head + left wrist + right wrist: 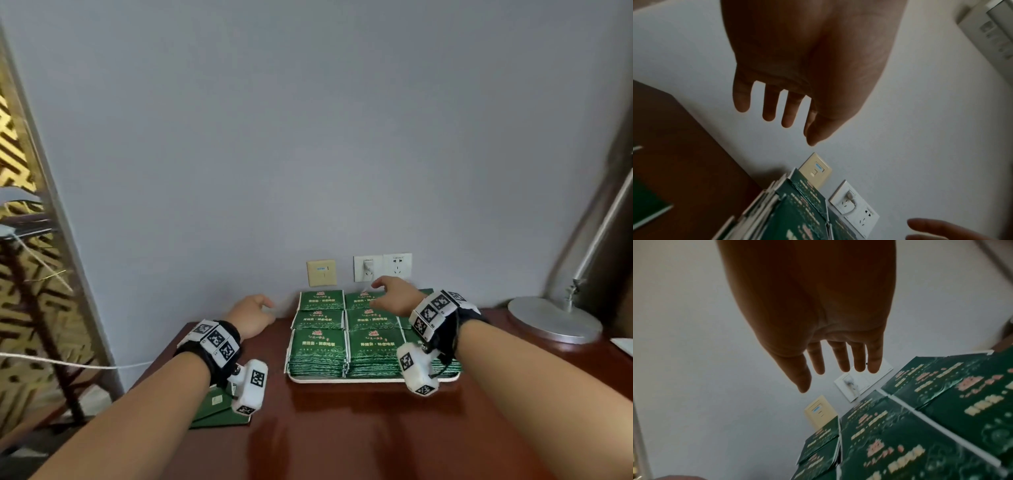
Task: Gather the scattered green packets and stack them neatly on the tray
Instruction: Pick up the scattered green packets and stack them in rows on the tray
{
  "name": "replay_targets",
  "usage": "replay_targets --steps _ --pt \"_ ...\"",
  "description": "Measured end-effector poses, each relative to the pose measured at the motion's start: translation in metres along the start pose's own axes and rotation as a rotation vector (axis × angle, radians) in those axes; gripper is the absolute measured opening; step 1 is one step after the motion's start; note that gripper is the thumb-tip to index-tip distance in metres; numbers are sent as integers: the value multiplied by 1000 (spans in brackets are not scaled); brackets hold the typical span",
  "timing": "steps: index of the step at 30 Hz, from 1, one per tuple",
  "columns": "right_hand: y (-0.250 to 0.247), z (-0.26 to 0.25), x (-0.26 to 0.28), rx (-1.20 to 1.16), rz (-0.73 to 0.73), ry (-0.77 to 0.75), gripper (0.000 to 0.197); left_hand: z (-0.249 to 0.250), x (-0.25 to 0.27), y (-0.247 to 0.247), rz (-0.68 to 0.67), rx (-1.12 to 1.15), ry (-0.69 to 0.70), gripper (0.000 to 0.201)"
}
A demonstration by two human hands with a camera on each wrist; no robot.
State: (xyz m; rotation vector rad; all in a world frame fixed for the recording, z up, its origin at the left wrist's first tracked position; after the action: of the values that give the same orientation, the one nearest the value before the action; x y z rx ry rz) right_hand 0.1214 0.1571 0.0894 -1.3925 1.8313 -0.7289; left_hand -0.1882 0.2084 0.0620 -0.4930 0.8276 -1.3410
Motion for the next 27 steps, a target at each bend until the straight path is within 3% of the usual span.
replay_targets --steps 15,21,27 --pt "154 -142 41 -22 -215 -249 49 -147 78 -71 2 -82 -166 34" --pt "230 -174 40 59 -339 -316 54 -187 75 -65 -26 -134 -219 37" --pt "277 -173 23 194 -409 -313 59 -207 51 -48 -55 -163 -228 34"
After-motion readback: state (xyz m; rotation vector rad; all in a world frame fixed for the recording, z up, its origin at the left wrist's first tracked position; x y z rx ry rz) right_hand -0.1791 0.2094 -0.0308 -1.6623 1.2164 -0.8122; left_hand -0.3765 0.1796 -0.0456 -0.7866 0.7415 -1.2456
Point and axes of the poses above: each hand's wrist, its own x-axis away from the middle knuckle, its own y-axis out of the palm, z = x × y, the point moved 9 cm from there along -x, towards the middle knuckle, and after that the axes turned 9 degrees about z, right-handed, at the moved point
